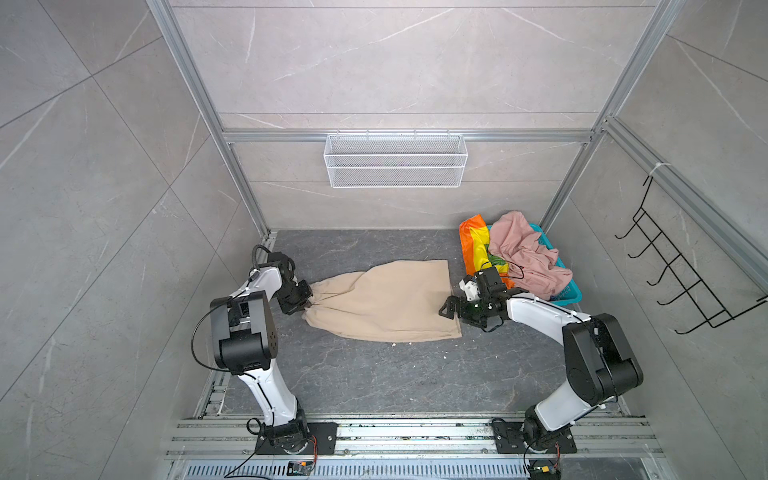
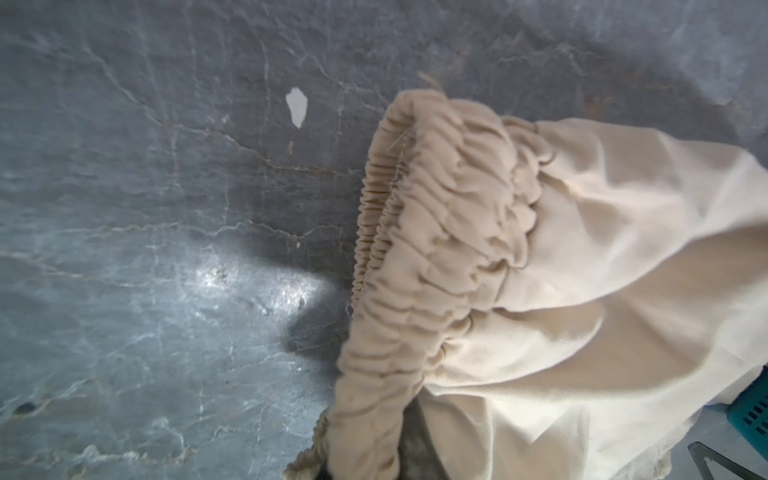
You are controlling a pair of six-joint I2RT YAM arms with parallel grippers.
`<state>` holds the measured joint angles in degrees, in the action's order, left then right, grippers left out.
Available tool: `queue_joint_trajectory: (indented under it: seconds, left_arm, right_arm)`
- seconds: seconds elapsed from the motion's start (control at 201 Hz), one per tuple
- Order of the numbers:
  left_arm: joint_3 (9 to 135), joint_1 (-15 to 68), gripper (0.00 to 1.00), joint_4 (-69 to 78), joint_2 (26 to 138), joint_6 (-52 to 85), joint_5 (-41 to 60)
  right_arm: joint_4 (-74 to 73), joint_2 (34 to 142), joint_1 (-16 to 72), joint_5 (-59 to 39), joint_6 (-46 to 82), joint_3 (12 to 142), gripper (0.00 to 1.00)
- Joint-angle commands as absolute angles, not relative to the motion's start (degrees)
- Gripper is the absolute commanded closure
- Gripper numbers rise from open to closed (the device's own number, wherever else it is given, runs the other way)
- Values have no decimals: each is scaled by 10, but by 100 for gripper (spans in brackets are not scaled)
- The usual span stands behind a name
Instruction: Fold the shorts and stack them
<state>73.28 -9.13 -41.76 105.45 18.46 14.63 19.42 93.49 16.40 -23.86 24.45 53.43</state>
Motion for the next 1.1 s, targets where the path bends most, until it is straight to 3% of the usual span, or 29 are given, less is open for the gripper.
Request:
queue_joint_trajectory:
  seconds: [0.0, 0.598, 1.096]
  left_arm:
    - [760, -84, 100, -450, 1010, 164, 130]
    - [834, -52, 100, -535, 965, 126, -17]
    - [923, -37, 100, -578, 973, 121, -26]
  right_arm:
    - [203, 941, 162, -241, 246, 538, 1]
    - [239, 949, 180, -203, 277, 653, 1]
    - [160, 1135, 293, -191, 444, 865, 1]
